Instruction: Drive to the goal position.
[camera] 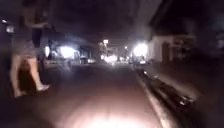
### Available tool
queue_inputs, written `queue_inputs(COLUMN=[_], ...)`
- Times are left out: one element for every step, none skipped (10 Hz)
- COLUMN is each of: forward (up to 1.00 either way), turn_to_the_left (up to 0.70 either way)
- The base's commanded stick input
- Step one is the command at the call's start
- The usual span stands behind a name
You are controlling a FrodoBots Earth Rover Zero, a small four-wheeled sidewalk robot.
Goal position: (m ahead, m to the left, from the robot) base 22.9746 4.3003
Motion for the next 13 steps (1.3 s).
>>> queue_inputs(forward=[1.00,1.00,1.00,1.00,1.00,1.00,1.00,1.00,1.00,1.00,1.00,1.00,1.00], turn_to_the_left=[0.00,0.00,0.00,0.00,0.00,0.00,0.00,0.00,0.00,0.00,0.00,0.00,0.00])
